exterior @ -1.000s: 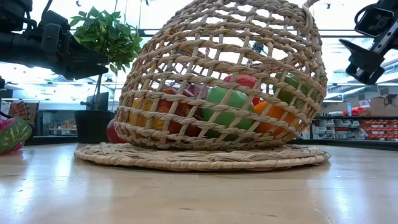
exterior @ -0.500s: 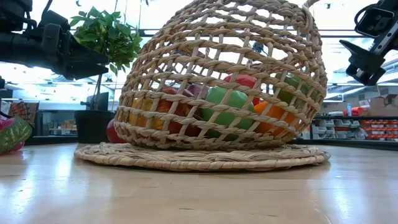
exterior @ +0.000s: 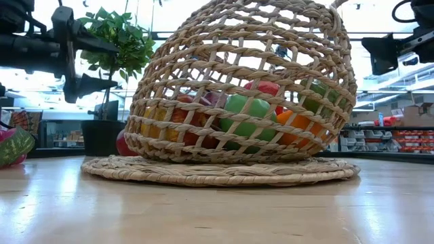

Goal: Build produce basket
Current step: Put the green pear into the brown basket

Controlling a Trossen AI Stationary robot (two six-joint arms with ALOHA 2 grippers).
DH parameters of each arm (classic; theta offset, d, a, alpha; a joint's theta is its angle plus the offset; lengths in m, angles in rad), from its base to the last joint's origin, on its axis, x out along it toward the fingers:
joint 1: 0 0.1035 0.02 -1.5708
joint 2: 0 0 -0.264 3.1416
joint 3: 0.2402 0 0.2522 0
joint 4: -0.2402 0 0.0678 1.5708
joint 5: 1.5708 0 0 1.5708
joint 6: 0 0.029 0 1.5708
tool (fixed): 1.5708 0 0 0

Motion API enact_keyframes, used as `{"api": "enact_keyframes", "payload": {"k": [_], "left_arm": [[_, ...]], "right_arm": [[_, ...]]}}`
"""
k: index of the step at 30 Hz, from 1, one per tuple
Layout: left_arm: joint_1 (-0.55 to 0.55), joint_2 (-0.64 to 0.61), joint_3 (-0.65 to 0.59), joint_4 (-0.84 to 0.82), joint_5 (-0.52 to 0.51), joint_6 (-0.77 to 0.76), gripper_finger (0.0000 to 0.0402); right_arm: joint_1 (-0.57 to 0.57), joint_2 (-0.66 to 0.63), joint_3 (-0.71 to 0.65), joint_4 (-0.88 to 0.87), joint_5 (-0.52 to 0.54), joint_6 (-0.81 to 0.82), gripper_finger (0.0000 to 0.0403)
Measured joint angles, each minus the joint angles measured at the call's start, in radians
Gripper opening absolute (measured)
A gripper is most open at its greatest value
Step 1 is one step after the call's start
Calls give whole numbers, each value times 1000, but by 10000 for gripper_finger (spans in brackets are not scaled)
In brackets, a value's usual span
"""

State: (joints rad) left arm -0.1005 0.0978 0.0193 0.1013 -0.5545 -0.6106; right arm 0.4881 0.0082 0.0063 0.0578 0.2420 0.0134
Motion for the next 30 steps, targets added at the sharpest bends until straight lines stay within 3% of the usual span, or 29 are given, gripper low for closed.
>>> {"api": "enact_keyframes", "payload": {"k": [4,14,21,27,30], "left_arm": [[0,0,0,-1,0,-169,398],[0,0,0,-1,2,-361,398],[0,0,0,7,85,-483,398],[2,0,0,28,150,-458,398],[3,4,29,8,312,-376,398]], "right_arm": [[0,0,0,0,0,-9,350],[0,0,0,0,0,-7,350],[0,0,0,0,0,-7,350],[0,0,0,0,0,-7,350],[0,0,0,0,0,-7,350]]}}
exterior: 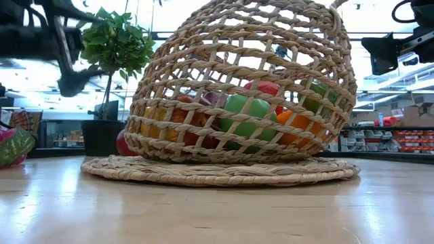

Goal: Build produce basket
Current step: Put the green pear into the brown basket

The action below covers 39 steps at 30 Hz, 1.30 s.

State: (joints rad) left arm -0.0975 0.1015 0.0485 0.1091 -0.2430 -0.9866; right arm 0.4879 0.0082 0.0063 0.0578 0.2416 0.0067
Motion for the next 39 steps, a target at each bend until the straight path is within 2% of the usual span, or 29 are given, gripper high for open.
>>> {"api": "enact_keyframes", "payload": {"k": [5,9,12,17,22,25,28,30,33,39], "left_arm": [[-1,55,169,-228,170,70,387],[-6,157,365,-531,223,188,379],[-8,265,495,-731,225,237,378],[-8,483,670,-1003,269,219,377],[-14,695,830,-1217,399,246,377],[-49,796,920,-1399,449,261,377],[-102,863,978,-1546,465,225,377],[-134,893,988,-1589,497,170,377],[-174,933,973,-1599,556,74,377],[-212,1035,928,-1589,563,-55,377]], "right_arm": [[0,0,0,0,0,0,350],[0,0,0,0,0,0,350],[0,0,0,0,0,0,350],[0,0,0,0,0,0,350],[0,0,0,0,0,0,350],[0,0,0,0,0,0,350],[0,0,0,0,-1,0,350],[0,0,0,0,-1,0,350],[0,0,0,0,0,0,350],[0,0,0,0,-1,0,350]]}}
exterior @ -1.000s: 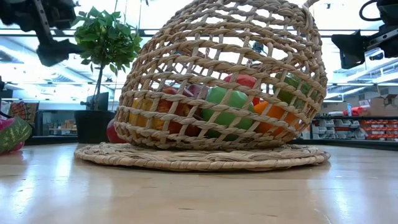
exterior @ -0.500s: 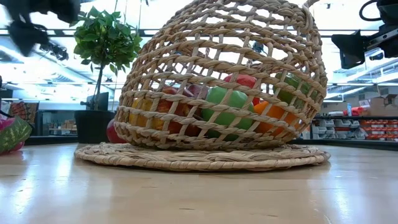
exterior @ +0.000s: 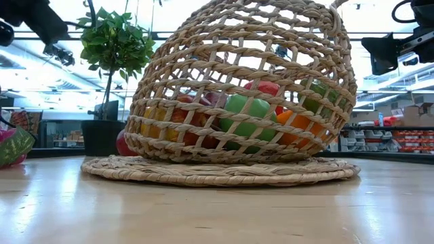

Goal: Build produce basket
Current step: Put the green pear into the brown basket

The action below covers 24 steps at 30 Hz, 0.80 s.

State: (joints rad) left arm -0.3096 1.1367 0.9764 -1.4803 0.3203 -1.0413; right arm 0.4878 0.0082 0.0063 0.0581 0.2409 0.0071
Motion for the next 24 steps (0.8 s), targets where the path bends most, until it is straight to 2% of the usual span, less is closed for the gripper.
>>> {"api": "enact_keyframes", "payload": {"k": [9,16,24], "left_arm": [[-76,139,-2,102,33,-75,377],[-160,225,-2,126,37,-74,375],[-219,322,-2,178,43,-71,343]], "right_arm": [[0,0,0,0,0,0,350],[0,0,0,0,0,0,350],[0,0,0,0,0,0,350]]}}
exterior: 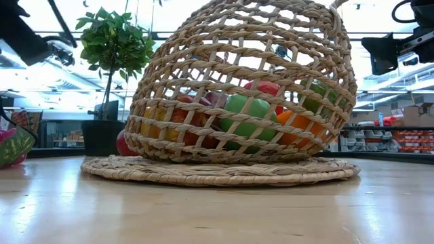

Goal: Build produce basket
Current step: Put the green pear into the brown basket

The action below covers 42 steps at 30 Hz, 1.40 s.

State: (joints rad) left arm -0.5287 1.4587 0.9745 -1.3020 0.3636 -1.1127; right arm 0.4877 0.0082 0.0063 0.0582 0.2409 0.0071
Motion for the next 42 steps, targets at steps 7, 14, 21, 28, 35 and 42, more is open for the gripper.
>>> {"api": "enact_keyframes", "payload": {"k": [7,14,21,28,35,42], "left_arm": [[-27,76,0,47,10,49,306],[-26,145,0,72,42,108,254],[-26,178,0,96,53,140,185],[-27,177,0,100,47,141,160],[-27,177,0,100,46,141,161],[-26,177,27,110,30,156,160]], "right_arm": [[0,0,0,0,0,0,350],[0,0,0,0,0,0,350],[0,0,0,1,0,0,350],[0,0,0,8,0,0,350],[0,0,0,8,0,0,350],[0,0,0,8,0,0,350]]}}
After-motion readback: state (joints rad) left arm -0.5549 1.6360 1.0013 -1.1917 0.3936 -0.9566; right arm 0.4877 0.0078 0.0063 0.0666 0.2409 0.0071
